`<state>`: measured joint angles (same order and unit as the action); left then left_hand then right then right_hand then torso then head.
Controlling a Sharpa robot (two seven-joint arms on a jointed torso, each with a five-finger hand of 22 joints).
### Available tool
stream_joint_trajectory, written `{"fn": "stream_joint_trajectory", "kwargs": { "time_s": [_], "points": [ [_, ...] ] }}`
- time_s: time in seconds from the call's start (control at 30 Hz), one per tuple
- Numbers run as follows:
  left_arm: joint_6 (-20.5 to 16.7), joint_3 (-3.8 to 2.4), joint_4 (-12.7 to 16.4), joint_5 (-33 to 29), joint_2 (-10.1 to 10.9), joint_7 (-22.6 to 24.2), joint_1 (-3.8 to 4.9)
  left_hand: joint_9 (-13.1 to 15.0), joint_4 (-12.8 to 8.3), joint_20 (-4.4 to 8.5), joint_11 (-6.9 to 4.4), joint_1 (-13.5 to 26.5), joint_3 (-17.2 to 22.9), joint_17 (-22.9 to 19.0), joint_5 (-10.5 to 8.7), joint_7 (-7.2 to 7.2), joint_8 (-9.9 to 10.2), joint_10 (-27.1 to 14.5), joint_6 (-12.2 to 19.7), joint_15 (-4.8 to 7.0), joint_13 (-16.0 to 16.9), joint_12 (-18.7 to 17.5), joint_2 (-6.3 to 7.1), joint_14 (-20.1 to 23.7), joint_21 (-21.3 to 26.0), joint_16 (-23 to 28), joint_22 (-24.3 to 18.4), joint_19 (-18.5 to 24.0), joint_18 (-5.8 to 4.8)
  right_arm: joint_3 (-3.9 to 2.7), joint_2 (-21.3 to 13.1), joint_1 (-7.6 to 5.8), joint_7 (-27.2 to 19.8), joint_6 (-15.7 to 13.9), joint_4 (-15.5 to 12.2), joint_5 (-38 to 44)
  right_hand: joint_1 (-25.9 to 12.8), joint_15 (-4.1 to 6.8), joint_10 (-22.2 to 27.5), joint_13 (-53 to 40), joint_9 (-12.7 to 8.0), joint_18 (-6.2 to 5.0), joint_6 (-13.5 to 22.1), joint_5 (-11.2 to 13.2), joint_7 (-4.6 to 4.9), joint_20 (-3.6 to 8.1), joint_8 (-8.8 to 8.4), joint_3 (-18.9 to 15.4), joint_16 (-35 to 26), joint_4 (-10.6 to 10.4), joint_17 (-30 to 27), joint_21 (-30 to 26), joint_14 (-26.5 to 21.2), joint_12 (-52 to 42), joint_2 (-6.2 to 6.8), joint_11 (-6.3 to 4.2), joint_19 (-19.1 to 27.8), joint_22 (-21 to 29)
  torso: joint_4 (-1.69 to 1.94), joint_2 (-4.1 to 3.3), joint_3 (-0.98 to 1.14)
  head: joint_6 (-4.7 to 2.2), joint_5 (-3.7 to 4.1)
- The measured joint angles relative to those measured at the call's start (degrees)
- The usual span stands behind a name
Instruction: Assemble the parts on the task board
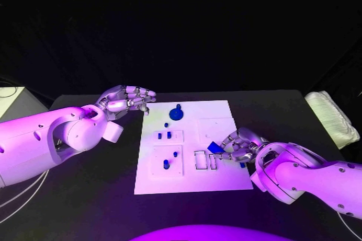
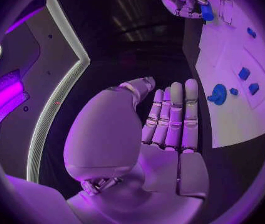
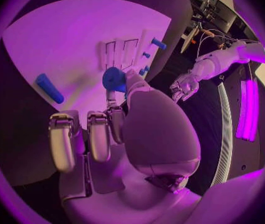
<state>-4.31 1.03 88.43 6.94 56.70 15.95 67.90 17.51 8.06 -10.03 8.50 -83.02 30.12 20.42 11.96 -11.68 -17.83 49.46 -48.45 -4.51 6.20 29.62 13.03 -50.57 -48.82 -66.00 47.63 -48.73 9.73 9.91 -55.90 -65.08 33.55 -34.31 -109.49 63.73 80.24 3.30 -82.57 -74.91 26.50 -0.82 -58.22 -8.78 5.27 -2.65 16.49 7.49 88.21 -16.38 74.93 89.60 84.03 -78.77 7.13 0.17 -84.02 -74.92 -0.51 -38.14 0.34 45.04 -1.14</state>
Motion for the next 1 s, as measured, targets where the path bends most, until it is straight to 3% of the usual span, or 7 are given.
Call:
{"fn": "stream_joint_trajectory", "kwargs": {
  "time_s": [0.3,0.57,1.0],
  "points": [
    [0.0,0.01,0.02,-0.01,-0.01,-0.01,0.0,-0.03,0.0,0.0,0.0,0.0,0.0,0.0,0.0,0.0,0.0,0.0,0.0,0.0,0.0,0.04,0.0,0.0,0.0,0.0,-0.03,0.0,0.0,0.06,2.47,0.05,-0.13,-0.23,0.22,-2.88,-2.14,-0.01,0.0,0.0,-0.28,0.0,-0.39,0.0,0.39,-0.01,0.04,1.5,0.0,-0.18,0.0,0.0,0.0,0.0,1.27,0.01,0.01,0.0,-0.04,-0.02,-0.04,0.25,-0.05],
    [0.01,0.01,0.04,-0.02,-0.04,-0.04,0.0,-0.03,0.0,0.0,0.0,0.0,0.0,0.06,0.0,0.0,0.0,0.0,0.0,0.0,0.0,0.04,0.0,0.0,0.0,0.0,-0.02,0.0,0.0,0.21,4.79,1.09,0.0,-0.03,1.59,-5.02,-4.63,-0.01,-0.75,0.01,-0.34,0.0,-0.6,0.0,0.55,-0.01,0.37,2.7,0.23,-0.14,0.0,0.0,0.0,-0.32,1.69,-0.09,0.01,0.01,-0.01,-0.05,-0.02,0.42,-0.02],
    [0.05,0.01,0.11,-0.04,0.12,-0.13,0.0,-0.02,0.0,0.0,0.0,0.0,0.0,0.05,0.0,0.0,0.0,0.0,0.0,0.0,0.0,0.04,0.0,0.0,0.0,0.0,-0.02,0.0,0.0,0.23,6.36,1.82,0.2,0.08,3.33,-6.84,-7.67,-0.01,-0.96,0.01,-0.47,0.0,-1.65,0.0,-0.21,-0.01,1.05,3.46,0.46,-0.27,-0.01,0.0,0.01,-1.13,2.73,-0.25,0.01,0.01,-0.03,-0.06,0.03,0.67,-0.12]
  ]
}}
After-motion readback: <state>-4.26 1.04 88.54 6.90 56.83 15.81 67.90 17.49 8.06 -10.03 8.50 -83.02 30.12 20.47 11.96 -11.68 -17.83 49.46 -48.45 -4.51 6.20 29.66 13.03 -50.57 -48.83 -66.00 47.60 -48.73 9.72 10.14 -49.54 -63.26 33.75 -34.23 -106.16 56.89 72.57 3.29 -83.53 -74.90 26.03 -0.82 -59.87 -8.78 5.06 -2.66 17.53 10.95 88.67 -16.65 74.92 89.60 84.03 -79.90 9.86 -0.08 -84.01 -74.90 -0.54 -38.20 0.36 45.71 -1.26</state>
